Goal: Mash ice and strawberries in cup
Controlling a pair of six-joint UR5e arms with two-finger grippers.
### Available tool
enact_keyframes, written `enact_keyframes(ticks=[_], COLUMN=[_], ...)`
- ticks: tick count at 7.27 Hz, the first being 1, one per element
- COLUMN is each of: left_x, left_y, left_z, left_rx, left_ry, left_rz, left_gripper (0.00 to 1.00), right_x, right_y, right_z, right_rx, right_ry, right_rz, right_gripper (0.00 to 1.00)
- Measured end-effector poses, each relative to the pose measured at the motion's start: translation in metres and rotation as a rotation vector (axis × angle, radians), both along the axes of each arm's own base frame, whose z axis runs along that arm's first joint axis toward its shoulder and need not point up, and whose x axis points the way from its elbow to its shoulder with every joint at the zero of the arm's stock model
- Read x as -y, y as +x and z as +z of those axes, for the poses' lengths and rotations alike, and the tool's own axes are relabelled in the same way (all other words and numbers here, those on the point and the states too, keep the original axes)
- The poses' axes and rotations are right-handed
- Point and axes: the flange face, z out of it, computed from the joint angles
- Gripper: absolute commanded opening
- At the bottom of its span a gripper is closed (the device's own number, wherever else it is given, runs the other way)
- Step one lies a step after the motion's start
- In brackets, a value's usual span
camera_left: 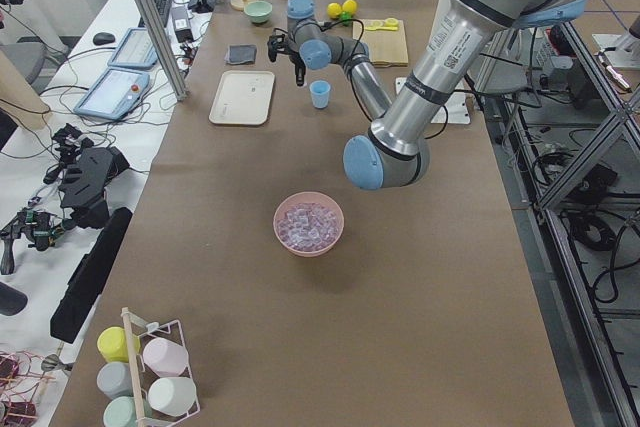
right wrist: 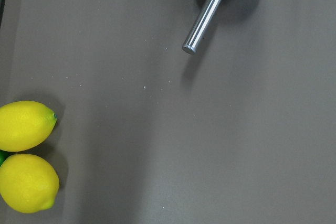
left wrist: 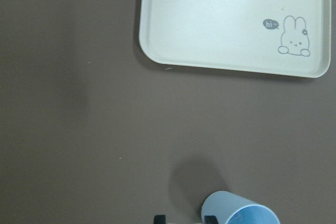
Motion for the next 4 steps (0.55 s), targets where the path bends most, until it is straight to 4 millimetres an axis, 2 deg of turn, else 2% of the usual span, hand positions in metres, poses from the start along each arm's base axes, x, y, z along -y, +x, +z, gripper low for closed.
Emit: enact_keyframes(ticks=[2,3,4], left_x=[-0.011,-0.021,-0.030], left_y=[0.038,0.051,0.060], left_z=[-0.017,-0.020,-0.021], left_rx=[0.004,0.004,0.007], left_ry=[0.013,0.012,0.016], left_rz=[0.017,0.024,0.028], left_gripper=[0.00,0.43,0.91], right_x=[0.000,0.001,0.001], right_y=[0.000,0.000,0.000], right_z=[0.000,0.000,0.001], right_rx=[0.000,0.000,0.000], right_ry=[0.000,0.000,0.000], right_rz=[0.000,0.000,0.000], right_gripper=[1.00,1.00,1.00])
